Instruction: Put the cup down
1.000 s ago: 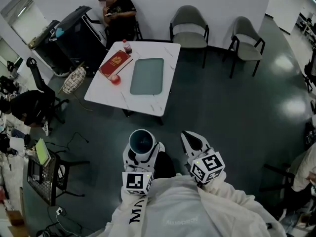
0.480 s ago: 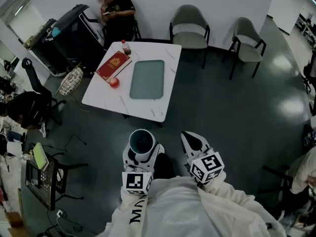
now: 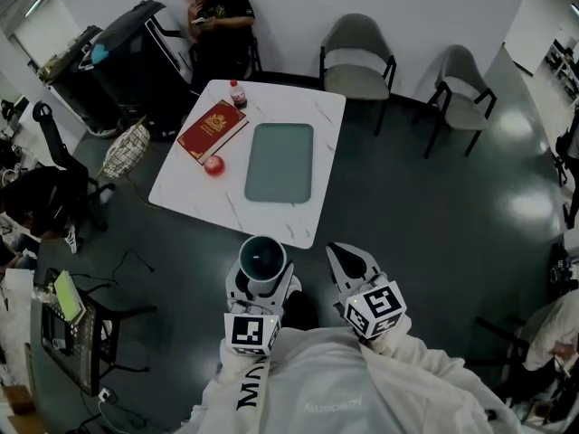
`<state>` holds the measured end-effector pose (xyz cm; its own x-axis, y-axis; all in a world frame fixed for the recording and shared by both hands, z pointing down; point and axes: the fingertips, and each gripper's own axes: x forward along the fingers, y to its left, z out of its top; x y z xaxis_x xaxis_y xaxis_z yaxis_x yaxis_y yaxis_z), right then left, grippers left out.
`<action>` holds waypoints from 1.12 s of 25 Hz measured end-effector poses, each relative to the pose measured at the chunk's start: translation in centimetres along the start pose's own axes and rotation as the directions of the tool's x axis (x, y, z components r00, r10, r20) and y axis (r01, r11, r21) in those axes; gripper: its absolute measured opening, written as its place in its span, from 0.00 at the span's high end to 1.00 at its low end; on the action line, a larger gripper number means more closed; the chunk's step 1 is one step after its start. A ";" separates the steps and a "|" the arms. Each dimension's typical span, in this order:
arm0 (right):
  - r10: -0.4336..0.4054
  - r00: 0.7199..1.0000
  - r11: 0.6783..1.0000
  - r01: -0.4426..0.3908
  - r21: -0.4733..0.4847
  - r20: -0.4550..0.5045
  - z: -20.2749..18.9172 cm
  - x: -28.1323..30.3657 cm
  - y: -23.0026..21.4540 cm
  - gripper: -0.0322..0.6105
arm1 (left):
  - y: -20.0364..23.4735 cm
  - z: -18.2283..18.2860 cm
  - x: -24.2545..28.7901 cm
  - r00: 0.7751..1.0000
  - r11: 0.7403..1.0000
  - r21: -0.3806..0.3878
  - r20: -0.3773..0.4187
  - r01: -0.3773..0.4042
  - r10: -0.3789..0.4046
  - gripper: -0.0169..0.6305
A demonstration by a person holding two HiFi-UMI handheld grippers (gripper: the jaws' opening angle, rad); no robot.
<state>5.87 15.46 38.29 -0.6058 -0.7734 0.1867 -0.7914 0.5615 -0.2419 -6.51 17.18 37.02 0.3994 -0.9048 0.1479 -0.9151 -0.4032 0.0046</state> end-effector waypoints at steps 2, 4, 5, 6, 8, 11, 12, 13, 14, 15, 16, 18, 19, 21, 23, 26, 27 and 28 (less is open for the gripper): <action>-0.002 1.000 1.000 0.002 0.007 -0.010 0.1 1.7 -0.3 0.94 | 1.4 0.1 1.3 1.000 1.000 0.003 -0.005 0.007 -0.007 0.44; -0.007 1.000 1.000 0.007 0.016 -0.018 0.2 3.3 -0.6 0.94 | 2.7 0.1 2.5 1.000 1.000 0.003 -0.011 0.014 -0.014 0.44; -0.010 1.000 1.000 0.010 0.019 -0.021 0.3 4.1 -0.8 0.94 | 3.3 0.2 3.1 1.000 1.000 0.001 -0.013 0.018 -0.018 0.44; -0.014 1.000 1.000 0.014 0.019 -0.022 0.5 4.8 -0.9 0.94 | 3.9 0.2 3.6 1.000 1.000 -0.002 -0.014 0.022 -0.022 0.44; -0.022 1.000 1.000 0.022 0.009 -0.021 1.1 6.2 -1.2 0.94 | 5.0 0.4 4.7 0.999 0.999 -0.004 -0.015 0.032 -0.032 0.44; -0.027 1.000 0.999 0.027 -0.027 -0.012 2.1 8.3 -1.2 0.94 | 6.7 0.7 6.4 0.999 0.999 0.000 -0.013 0.047 -0.047 0.44; -0.027 1.000 0.999 0.027 -0.035 -0.009 2.4 9.0 -1.1 0.94 | 7.3 0.9 7.0 0.999 0.999 0.003 -0.010 0.051 -0.051 0.44; -0.029 1.000 0.999 0.028 -0.038 -0.009 2.6 9.7 -1.2 0.94 | 7.8 1.0 7.6 0.998 0.998 0.005 -0.006 0.055 -0.055 0.44; -0.032 0.999 0.999 0.031 -0.037 -0.010 2.7 10.3 -1.2 0.94 | 8.3 1.1 8.1 0.998 0.998 0.006 -0.002 0.060 -0.060 0.44; -0.036 0.999 0.999 0.035 -0.033 -0.012 2.7 10.9 -1.4 0.94 | 8.8 1.2 8.6 0.998 0.998 0.006 0.000 0.066 -0.066 0.44; -0.041 0.999 0.999 0.040 -0.030 -0.014 2.7 11.5 -1.4 0.94 | 9.2 1.2 9.0 0.998 0.998 0.005 0.002 0.070 -0.070 0.44; -0.050 0.999 0.998 0.049 -0.031 -0.011 2.9 12.7 -1.5 0.94 | 10.2 0.9 9.7 0.997 0.997 0.005 0.003 0.076 -0.076 0.44; -0.053 0.999 0.998 0.053 -0.037 -0.008 3.1 13.3 -1.5 0.94 | 10.7 0.8 10.0 0.997 0.997 0.005 0.003 0.079 -0.079 0.44; -0.060 0.998 0.996 0.060 -0.068 -0.002 3.5 14.3 -1.3 0.94 | 11.6 0.8 10.6 0.996 0.996 0.005 0.005 0.084 -0.084 0.44; -0.064 0.998 0.993 0.064 -0.096 -0.001 3.8 15.1 -1.1 0.94 | 12.5 0.8 11.0 0.996 0.996 0.005 0.004 0.087 -0.087 0.44; -0.066 0.998 0.993 0.065 -0.100 -0.007 3.7 16.0 -0.9 0.94 | 13.4 0.7 11.4 0.996 0.996 -0.001 0.007 0.088 -0.088 0.44; -0.068 0.998 0.993 0.067 -0.098 -0.009 3.7 16.2 -0.9 0.94 | 13.6 0.5 11.4 0.996 0.996 -0.003 0.005 0.088 -0.088 0.44; -0.071 0.997 0.993 0.070 -0.096 -0.010 3.7 16.3 -0.9 0.94 | 13.8 0.4 11.6 0.996 0.996 -0.006 0.005 0.089 -0.089 0.44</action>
<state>-3.01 1.24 38.02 -0.5486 -0.8084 0.2133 -0.8361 0.5316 -0.1356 -14.53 1.08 38.36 0.4795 -0.8660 0.1423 -0.8762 -0.4813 0.0234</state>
